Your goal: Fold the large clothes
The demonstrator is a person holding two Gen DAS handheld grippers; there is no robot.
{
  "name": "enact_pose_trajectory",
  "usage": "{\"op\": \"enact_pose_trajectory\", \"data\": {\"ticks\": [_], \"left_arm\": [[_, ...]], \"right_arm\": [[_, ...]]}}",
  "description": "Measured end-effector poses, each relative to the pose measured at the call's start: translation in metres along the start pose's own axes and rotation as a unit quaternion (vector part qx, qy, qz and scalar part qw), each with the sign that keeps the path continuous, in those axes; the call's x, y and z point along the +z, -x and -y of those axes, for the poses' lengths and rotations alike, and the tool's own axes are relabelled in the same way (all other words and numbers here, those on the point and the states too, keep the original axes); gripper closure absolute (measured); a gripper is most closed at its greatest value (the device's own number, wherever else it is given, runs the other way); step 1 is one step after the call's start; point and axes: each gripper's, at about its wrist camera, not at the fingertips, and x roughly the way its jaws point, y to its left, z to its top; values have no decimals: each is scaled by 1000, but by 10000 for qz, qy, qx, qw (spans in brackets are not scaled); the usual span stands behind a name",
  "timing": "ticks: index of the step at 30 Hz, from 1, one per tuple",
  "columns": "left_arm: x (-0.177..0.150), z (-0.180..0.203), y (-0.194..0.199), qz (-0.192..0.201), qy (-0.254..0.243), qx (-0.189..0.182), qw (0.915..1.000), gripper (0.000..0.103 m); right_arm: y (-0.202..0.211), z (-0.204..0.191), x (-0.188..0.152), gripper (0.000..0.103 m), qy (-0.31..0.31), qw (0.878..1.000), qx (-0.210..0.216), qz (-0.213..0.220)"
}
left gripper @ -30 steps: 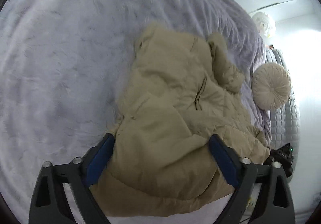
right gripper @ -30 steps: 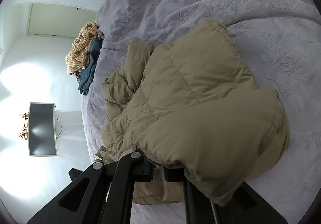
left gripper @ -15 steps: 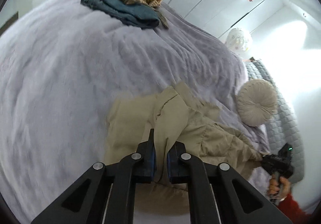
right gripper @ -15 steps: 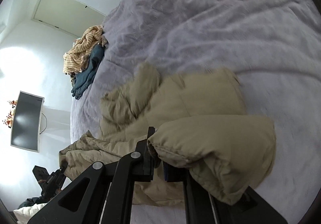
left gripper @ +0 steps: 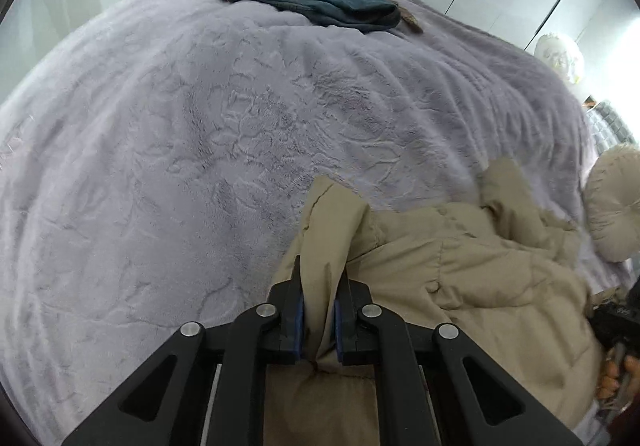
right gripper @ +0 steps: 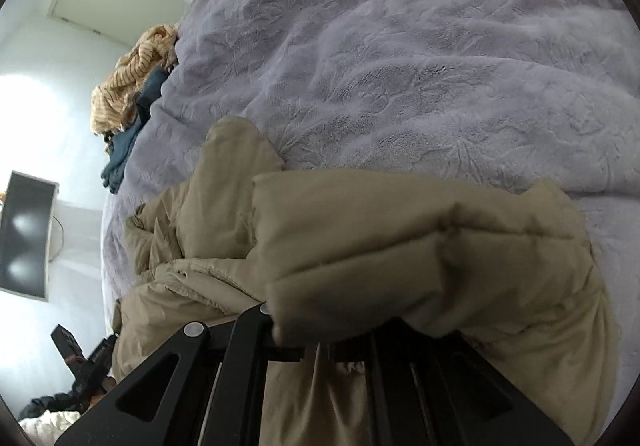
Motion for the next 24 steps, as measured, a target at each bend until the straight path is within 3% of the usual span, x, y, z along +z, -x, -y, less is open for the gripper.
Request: {"op": "enact_pose_trajectory", "data": {"ticks": [5, 6, 8, 10, 12, 14, 15, 16, 19, 22, 23, 24], "left_arm": [[2, 18, 30, 142, -436, 417, 9981, 88], [4, 20, 38, 181, -488, 452, 9976, 80], [5, 22, 58, 312, -558, 384, 9972, 29], [6, 25, 74, 539, -617, 331, 9961, 28], [7, 32, 84, 527, -768, 282, 9953, 28], [6, 39, 91, 536, -860, 127, 9948, 28], [2, 44, 93, 503, -971, 18, 9940, 28], [-1, 51, 93, 452, -1104, -29, 9929, 28], [-14, 73, 90, 289, -1395, -304, 9893, 28], [-28, 92, 86, 132, -1566, -544, 9861, 35], [-33, 98, 83, 73, -1665, -596, 9842, 35], [-40, 105, 78, 26, -1788, -608, 9820, 35]], "right_arm": [[18, -5, 1, 95, -18, 10000, -3, -6], [22, -7, 1, 93, -9, 10000, 3, 3], [31, -12, 0, 88, 87, 10000, 5, 39], [41, -15, -2, 83, 159, 9999, 8, 68], [46, -17, -4, 81, 116, 9999, 11, 116], [52, -19, -8, 63, 86, 9997, 72, 202], [55, -20, -10, 26, 102, 9995, 87, 278], [58, -23, -12, 8, 136, 9992, 70, 365], [69, -38, -13, 8, 423, 9972, -33, 613], [73, -54, -22, 13, 633, 9966, 311, 420], [73, -60, -31, 20, 772, 9959, 362, 304], [69, -67, -38, 52, 951, 9948, 336, 169]]}}
